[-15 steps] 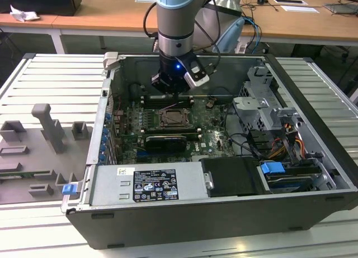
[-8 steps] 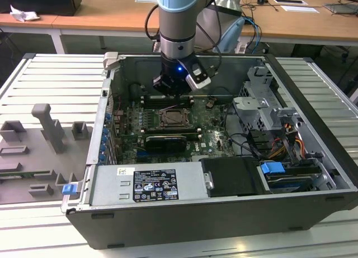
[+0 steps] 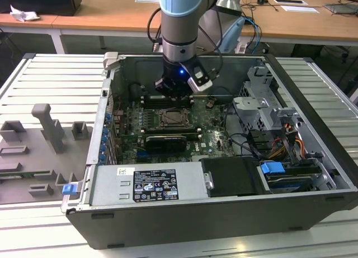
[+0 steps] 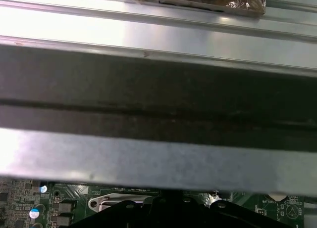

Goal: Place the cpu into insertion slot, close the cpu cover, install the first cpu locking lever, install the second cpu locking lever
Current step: 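Install the first cpu locking lever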

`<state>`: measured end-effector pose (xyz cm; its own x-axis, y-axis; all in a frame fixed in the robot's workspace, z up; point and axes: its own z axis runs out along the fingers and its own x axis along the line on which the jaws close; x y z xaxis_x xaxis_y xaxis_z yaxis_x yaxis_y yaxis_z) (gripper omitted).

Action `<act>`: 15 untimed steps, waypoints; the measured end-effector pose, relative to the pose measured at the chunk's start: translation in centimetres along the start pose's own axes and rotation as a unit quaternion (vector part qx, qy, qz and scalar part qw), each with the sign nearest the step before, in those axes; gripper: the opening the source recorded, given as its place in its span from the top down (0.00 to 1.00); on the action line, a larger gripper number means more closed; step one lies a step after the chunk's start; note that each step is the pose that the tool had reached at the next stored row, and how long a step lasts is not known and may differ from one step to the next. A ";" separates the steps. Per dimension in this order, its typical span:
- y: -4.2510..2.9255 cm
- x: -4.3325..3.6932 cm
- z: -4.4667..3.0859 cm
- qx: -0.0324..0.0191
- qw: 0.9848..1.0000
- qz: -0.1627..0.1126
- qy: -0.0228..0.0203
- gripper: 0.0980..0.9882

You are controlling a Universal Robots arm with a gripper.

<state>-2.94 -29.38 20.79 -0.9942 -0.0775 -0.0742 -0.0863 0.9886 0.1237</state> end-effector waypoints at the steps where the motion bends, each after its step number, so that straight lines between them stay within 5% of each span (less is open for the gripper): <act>1: -0.01 -0.01 0.08 0.001 1.000 0.000 0.000 0.99; 4: -0.04 -0.03 0.36 0.003 1.000 0.000 0.000 0.99; 9: -0.05 -0.02 0.59 0.015 1.000 -0.001 0.001 0.99; 15: -0.02 -0.01 0.72 0.016 1.000 -0.001 0.001 0.99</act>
<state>-2.89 -29.31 20.08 -0.9942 -0.0799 -0.0717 -0.0864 0.9920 0.0924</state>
